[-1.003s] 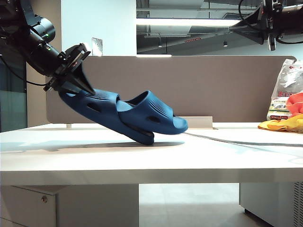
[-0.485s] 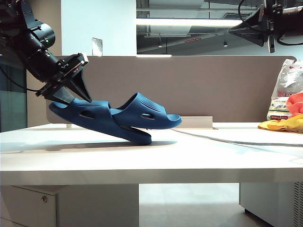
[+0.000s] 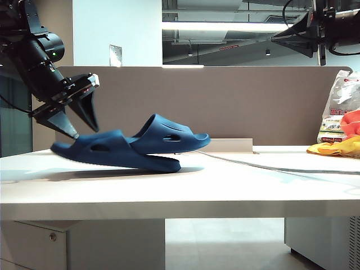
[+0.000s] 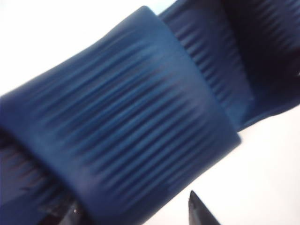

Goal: Interlock the pair of blue slippers on the table with their fronts facing up.

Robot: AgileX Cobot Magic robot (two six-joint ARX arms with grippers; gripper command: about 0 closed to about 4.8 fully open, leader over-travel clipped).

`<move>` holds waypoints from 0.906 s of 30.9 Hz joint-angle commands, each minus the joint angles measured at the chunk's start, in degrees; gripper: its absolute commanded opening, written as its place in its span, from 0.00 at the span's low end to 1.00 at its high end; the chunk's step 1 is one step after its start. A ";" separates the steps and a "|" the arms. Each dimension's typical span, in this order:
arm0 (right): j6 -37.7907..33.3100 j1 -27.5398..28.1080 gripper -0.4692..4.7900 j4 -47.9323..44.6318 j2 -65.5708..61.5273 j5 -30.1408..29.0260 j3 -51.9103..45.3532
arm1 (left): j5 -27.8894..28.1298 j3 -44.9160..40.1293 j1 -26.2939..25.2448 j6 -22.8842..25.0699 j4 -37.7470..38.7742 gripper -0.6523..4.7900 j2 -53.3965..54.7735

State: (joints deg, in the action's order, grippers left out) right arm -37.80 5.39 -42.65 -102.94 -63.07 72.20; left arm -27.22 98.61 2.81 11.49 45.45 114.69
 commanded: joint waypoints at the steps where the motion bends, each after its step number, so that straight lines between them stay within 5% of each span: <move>1: 0.37 -0.11 0.10 -0.44 0.31 -0.79 0.22 | 4.81 0.28 -0.11 -0.13 0.42 0.70 -0.35; 10: 0.44 -0.09 0.10 -0.48 0.31 -1.07 0.22 | 5.14 0.28 -1.75 -0.48 1.05 0.76 -1.73; 17: 0.48 0.33 0.10 -0.83 0.35 2.80 0.24 | 2.80 0.31 -3.13 -5.60 -9.57 0.74 -12.07; 23: 0.50 1.14 0.08 0.48 2.62 7.65 0.33 | 3.17 0.28 -3.34 -6.75 -15.85 0.56 -23.06; 28: 0.55 2.47 0.08 0.66 7.67 11.34 0.33 | 2.93 0.28 -3.26 -9.55 -20.26 0.54 -30.82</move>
State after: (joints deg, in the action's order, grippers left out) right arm -37.41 7.29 -40.95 -97.08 -53.01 72.20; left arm -23.99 98.67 -0.56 3.20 27.99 86.04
